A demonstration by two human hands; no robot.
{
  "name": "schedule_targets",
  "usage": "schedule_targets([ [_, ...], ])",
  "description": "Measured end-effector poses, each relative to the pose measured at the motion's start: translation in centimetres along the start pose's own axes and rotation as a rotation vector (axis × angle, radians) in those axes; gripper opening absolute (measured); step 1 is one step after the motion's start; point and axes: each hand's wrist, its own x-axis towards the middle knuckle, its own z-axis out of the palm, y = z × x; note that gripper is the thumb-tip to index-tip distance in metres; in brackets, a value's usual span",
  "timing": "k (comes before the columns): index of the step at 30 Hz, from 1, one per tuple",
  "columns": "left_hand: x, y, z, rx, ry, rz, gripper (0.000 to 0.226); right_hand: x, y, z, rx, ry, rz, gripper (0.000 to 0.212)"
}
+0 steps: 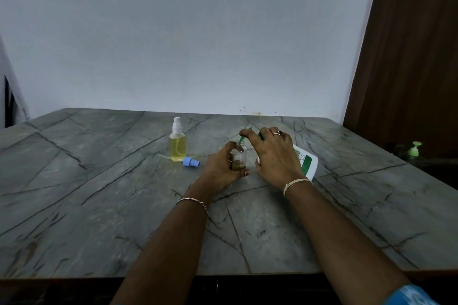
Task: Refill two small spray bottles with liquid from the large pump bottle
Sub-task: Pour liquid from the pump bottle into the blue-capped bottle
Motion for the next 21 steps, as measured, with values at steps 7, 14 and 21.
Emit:
schedule_targets([
  [7,-0.07,0.27,-0.05,0.039,-0.006,0.004,0.066,-0.53,0.57,0.03,-0.038,0.015,-0.031,0.089],
  [14,-0.3,0.43,-0.18,-0.003,-0.012,0.018,0.06,-0.24,0.27,-0.17,-0.011,-0.016,0.0,0.082],
  [21,-0.46,0.68,-0.34,0.012,-0.01,0.023,0.063,-0.07,-0.04,-0.23,0.023,0.002,0.007,0.076],
])
